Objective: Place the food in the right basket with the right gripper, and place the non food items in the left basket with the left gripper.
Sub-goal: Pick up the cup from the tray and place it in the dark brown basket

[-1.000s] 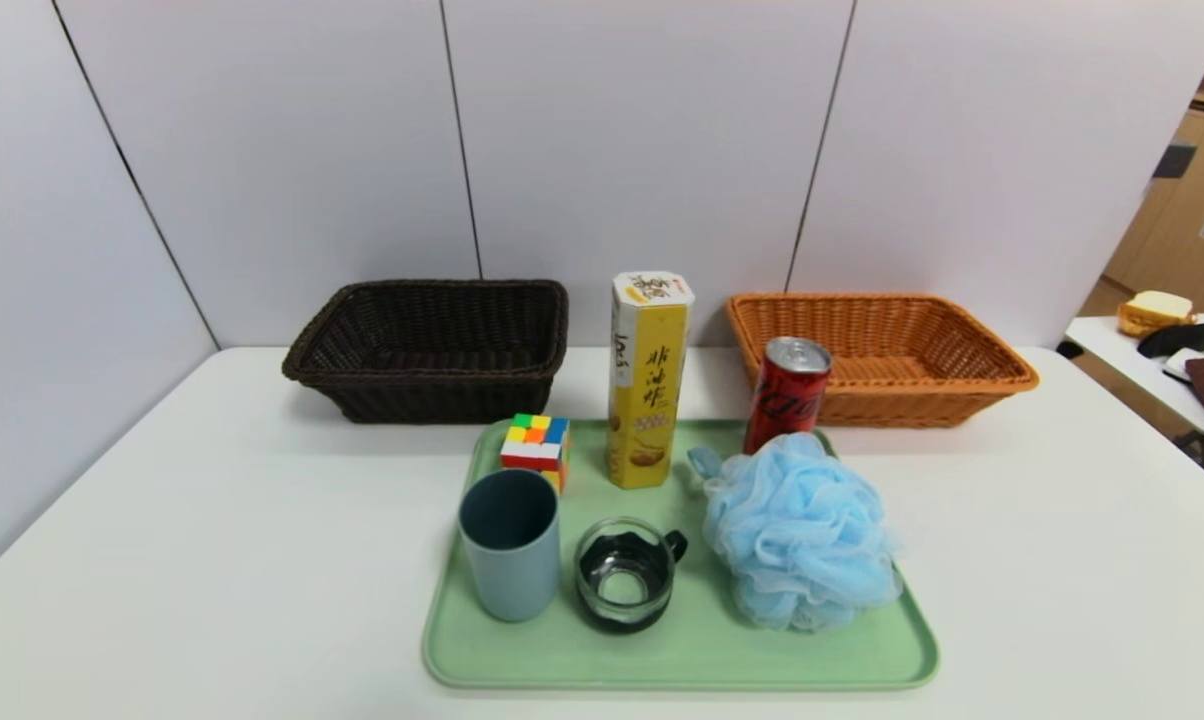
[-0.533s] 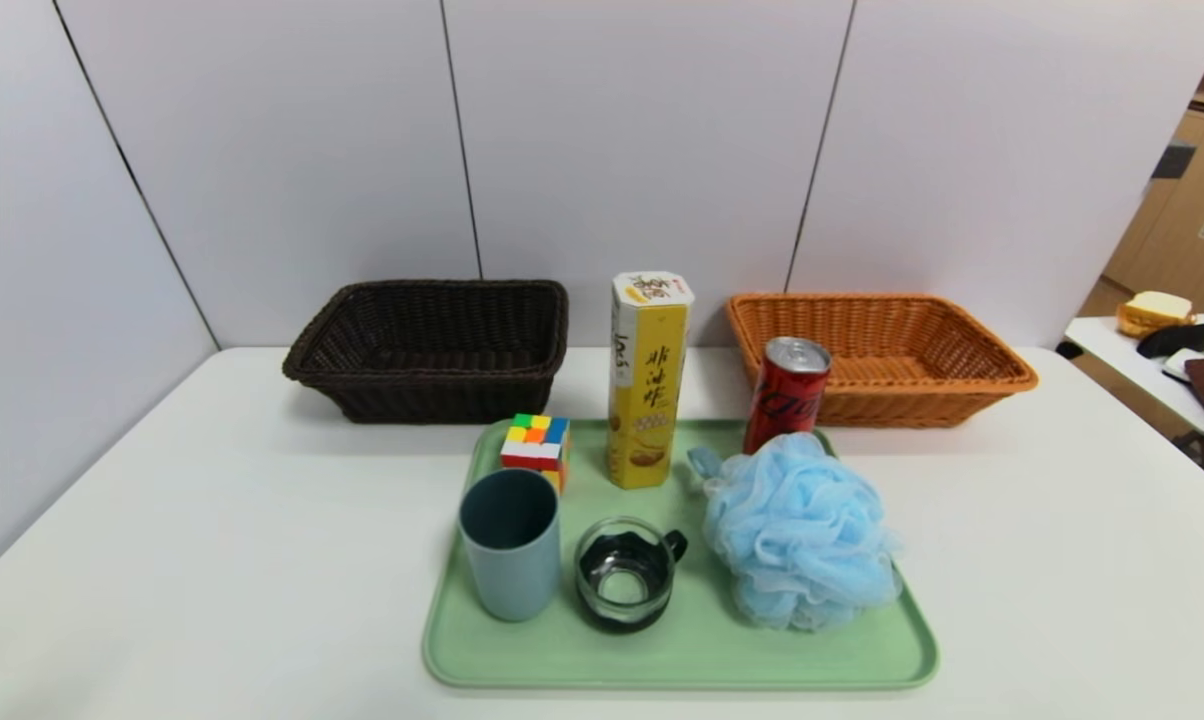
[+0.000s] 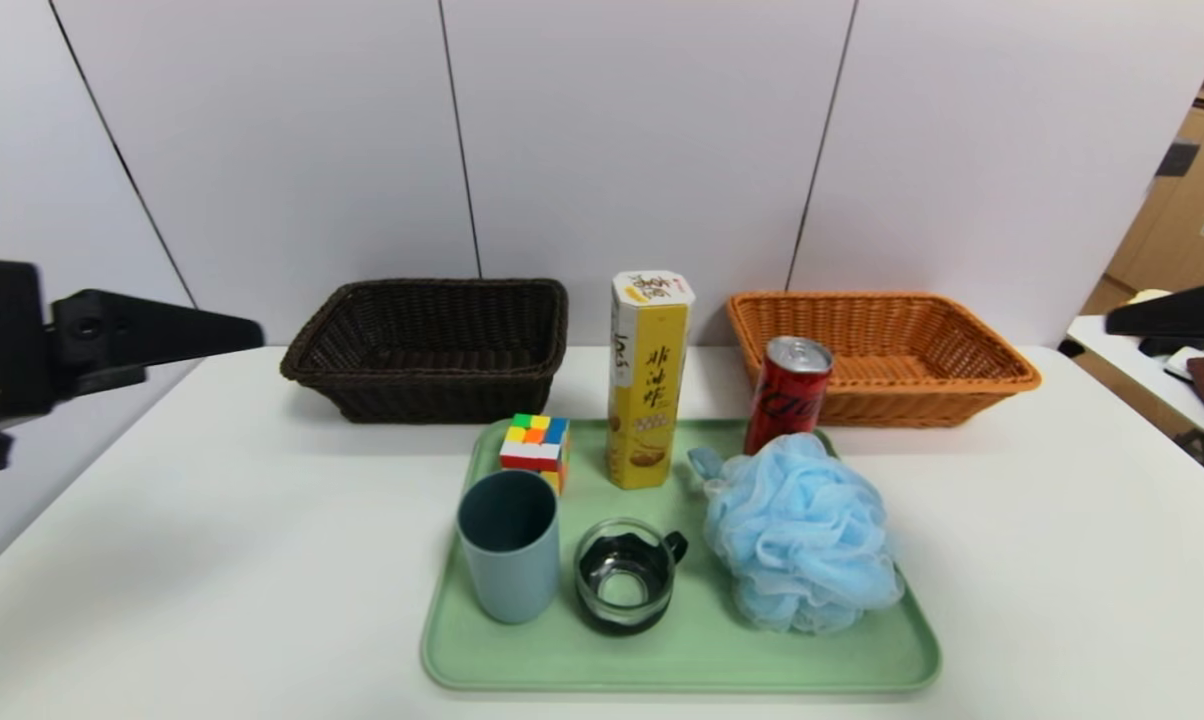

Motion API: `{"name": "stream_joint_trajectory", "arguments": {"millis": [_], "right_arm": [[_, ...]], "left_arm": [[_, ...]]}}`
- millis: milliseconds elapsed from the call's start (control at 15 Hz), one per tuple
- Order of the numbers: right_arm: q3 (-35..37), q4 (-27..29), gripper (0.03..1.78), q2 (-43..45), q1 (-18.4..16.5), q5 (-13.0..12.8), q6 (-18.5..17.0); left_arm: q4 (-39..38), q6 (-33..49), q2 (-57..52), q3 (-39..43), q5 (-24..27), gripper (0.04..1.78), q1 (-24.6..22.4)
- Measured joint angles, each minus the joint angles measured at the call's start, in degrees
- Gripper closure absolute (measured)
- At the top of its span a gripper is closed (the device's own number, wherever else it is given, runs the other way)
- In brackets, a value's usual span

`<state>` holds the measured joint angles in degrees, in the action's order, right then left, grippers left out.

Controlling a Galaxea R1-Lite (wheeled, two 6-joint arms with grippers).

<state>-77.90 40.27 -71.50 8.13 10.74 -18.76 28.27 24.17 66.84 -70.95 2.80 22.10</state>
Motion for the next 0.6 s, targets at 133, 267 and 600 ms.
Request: {"name": "stream_joint_trajectory", "arguments": {"millis": [133, 267, 600], "right_arm": [[-2.3, 1.0, 0.10, -5.6, 4.5, -2.8, -6.0], [-2.1, 1.0, 0.10, -8.7, 7.0, -3.7, -8.0], [2.2, 0.7, 0.10, -10.4, 8.6, -4.2, -7.9]], "left_arm": [[0.9, 2.7, 5.0, -3.5, -0.6, 0.13, 5.6], [4.2, 3.0, 8.6, -6.6, -2.6, 0.13, 9.7], [13.3, 2.8, 16.5, -12.4, -7.9, 0.13, 16.0]]}}
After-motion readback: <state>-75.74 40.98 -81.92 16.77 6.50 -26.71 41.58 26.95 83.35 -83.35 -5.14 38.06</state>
